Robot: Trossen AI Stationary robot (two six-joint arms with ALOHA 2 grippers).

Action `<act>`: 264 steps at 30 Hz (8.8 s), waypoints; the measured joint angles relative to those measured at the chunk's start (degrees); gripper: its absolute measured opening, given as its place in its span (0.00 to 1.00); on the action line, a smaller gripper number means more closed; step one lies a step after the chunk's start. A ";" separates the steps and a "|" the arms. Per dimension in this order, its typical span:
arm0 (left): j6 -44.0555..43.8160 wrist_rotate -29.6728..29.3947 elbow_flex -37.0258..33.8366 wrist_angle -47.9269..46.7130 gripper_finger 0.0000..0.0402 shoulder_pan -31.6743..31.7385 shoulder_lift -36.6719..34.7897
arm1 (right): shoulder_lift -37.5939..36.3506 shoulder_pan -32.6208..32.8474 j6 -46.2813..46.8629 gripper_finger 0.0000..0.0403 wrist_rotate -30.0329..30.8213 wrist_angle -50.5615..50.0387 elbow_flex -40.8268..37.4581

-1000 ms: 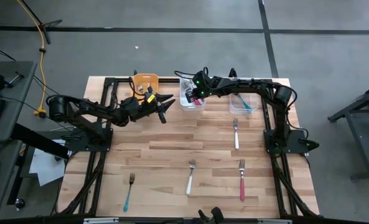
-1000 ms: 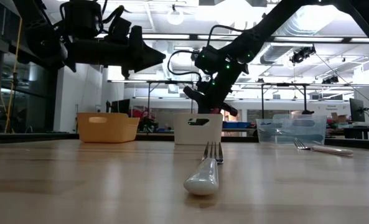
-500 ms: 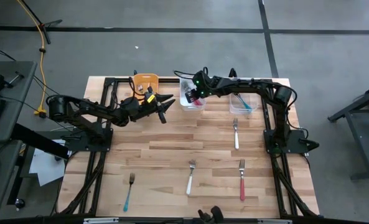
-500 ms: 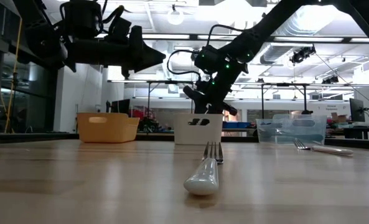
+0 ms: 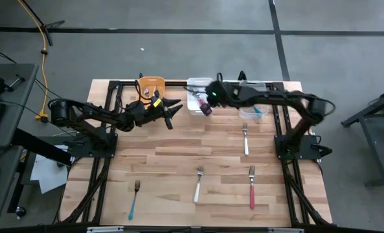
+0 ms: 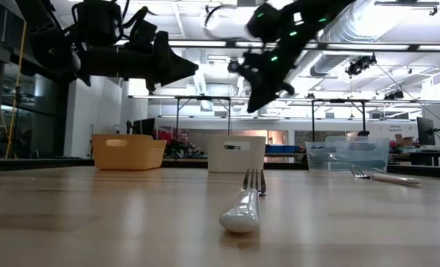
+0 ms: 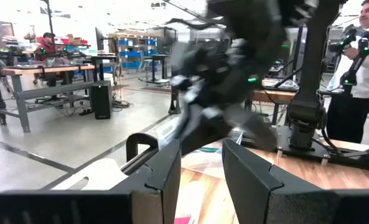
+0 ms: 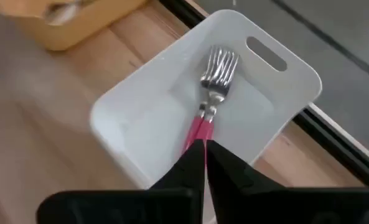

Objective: Sort silverware by color (type)
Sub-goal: Put the top white fork into the yellow bin

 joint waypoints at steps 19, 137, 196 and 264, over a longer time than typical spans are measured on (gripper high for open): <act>-0.53 4.46 0.04 -1.73 0.27 -0.02 0.02 | -19.92 25.64 46.65 0.05 8.36 -22.56 -24.75; 3.18 7.48 -6.95 -17.43 0.27 0.07 -16.85 | -13.93 17.05 -2.32 0.00 -6.53 41.12 -34.60; 5.34 21.38 20.35 -12.51 0.44 -9.54 7.63 | -13.97 19.61 -11.91 0.00 -16.72 81.57 -34.60; 3.05 11.32 30.42 -95.18 0.16 38.79 6.40 | -20.92 21.86 -15.76 0.03 5.58 57.06 -34.58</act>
